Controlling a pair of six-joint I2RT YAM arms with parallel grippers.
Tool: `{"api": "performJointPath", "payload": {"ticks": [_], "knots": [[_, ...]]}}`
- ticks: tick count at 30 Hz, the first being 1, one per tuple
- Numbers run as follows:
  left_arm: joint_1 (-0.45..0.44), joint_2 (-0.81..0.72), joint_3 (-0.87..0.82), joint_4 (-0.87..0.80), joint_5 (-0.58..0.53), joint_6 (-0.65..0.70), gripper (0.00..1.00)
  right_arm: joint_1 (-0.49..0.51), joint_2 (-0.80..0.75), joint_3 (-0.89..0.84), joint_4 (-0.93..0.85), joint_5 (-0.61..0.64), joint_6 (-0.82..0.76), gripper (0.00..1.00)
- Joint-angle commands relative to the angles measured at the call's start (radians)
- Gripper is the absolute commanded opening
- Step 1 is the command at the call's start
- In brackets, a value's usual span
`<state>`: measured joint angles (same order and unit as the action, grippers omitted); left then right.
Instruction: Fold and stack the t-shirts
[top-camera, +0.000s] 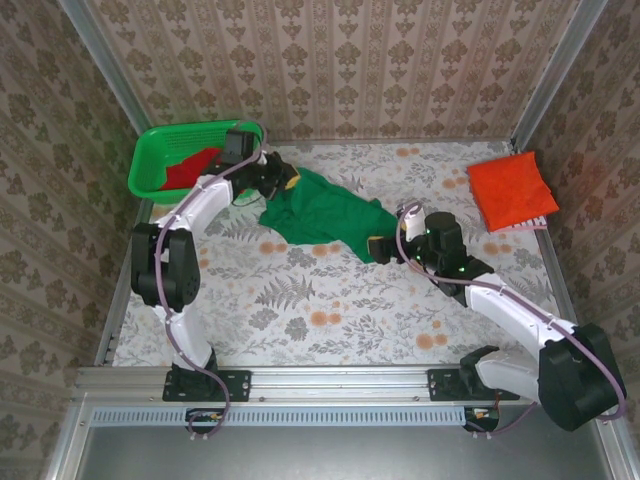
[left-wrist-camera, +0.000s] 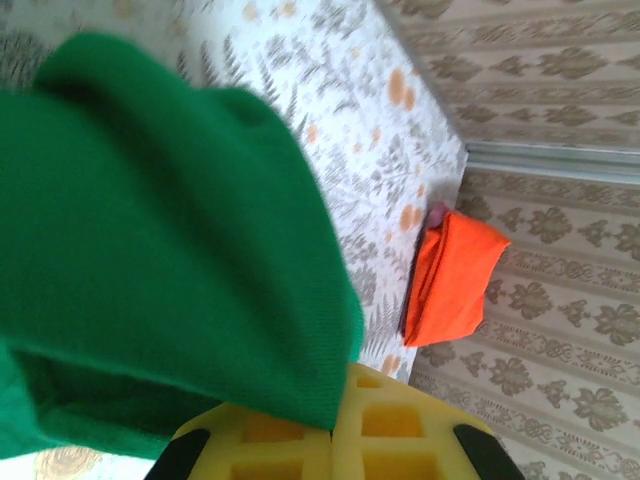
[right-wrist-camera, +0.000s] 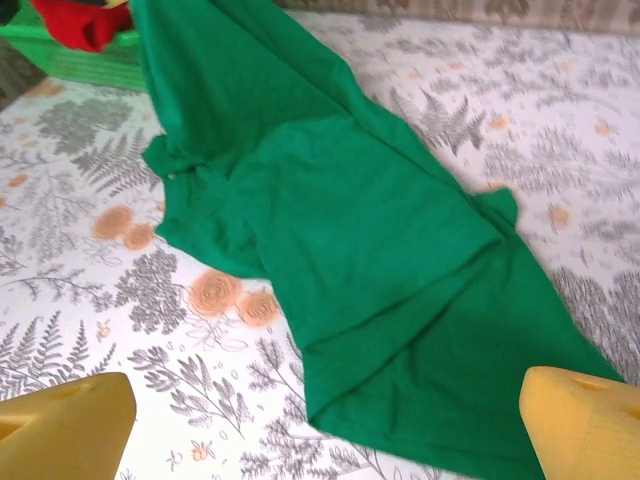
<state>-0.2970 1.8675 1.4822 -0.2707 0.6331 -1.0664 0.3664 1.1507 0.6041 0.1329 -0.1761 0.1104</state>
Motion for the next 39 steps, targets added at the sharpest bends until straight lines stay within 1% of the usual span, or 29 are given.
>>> {"api": "performJointPath", "payload": {"ticks": [1, 3, 6, 9, 13, 15, 18, 21, 22, 23, 24, 26, 27, 30, 31, 36, 39], "knots": [[-0.011, -0.049, -0.062, 0.082, 0.036, -0.029, 0.00, -0.004, 0.052, 0.048, -0.091, 0.042, 0.054, 1.00], [-0.014, -0.064, -0.108, 0.097, 0.016, -0.041, 0.00, -0.001, 0.101, 0.068, -0.097, 0.030, 0.068, 1.00], [-0.016, -0.082, -0.153, 0.124, 0.016, -0.061, 0.00, 0.030, 0.186, 0.107, -0.092, 0.026, 0.072, 1.00], [-0.010, -0.088, -0.153, 0.120, 0.016, -0.071, 0.00, 0.073, 0.292, 0.158, -0.059, 0.049, 0.067, 0.98], [-0.005, -0.089, -0.136, 0.126, 0.016, -0.086, 0.00, 0.137, 0.459, 0.279, -0.054, 0.095, 0.002, 0.97], [-0.004, -0.090, -0.129, 0.125, 0.016, -0.083, 0.00, 0.152, 0.538, 0.329, -0.033, 0.131, 0.012, 0.92], [-0.003, -0.097, -0.137, 0.124, 0.016, -0.086, 0.00, 0.155, 0.635, 0.393, -0.028, 0.148, 0.031, 0.84], [-0.002, -0.109, -0.147, 0.132, 0.016, -0.086, 0.00, 0.156, 0.704, 0.427, -0.048, 0.142, 0.007, 0.77], [-0.003, -0.112, -0.151, 0.132, -0.015, -0.084, 0.00, 0.157, 0.721, 0.433, -0.056, 0.134, 0.000, 0.72], [-0.004, -0.115, -0.151, 0.131, -0.017, -0.080, 0.00, 0.157, 0.733, 0.439, -0.064, 0.130, -0.006, 0.67], [-0.004, -0.117, -0.151, 0.130, -0.018, -0.076, 0.00, 0.157, 0.741, 0.439, -0.064, 0.130, -0.007, 0.61], [-0.004, -0.117, -0.152, 0.125, -0.018, -0.075, 0.00, 0.156, 0.739, 0.438, -0.063, 0.147, -0.005, 0.44], [-0.005, -0.119, -0.152, 0.125, -0.019, -0.075, 0.00, 0.156, 0.730, 0.433, -0.057, 0.159, -0.002, 0.33], [-0.011, -0.119, -0.155, 0.125, -0.027, -0.075, 0.00, 0.148, 0.674, 0.420, -0.046, 0.185, 0.001, 0.07], [-0.013, -0.120, -0.155, 0.125, -0.030, -0.073, 0.00, 0.143, 0.648, 0.412, -0.043, 0.189, 0.001, 0.01], [-0.012, -0.140, -0.138, 0.105, -0.054, -0.055, 0.00, 0.113, 0.478, 0.378, -0.052, 0.184, 0.006, 0.00], [-0.002, -0.144, -0.099, 0.085, -0.056, -0.049, 0.00, 0.077, 0.381, 0.367, -0.051, 0.159, 0.021, 0.00]]}}
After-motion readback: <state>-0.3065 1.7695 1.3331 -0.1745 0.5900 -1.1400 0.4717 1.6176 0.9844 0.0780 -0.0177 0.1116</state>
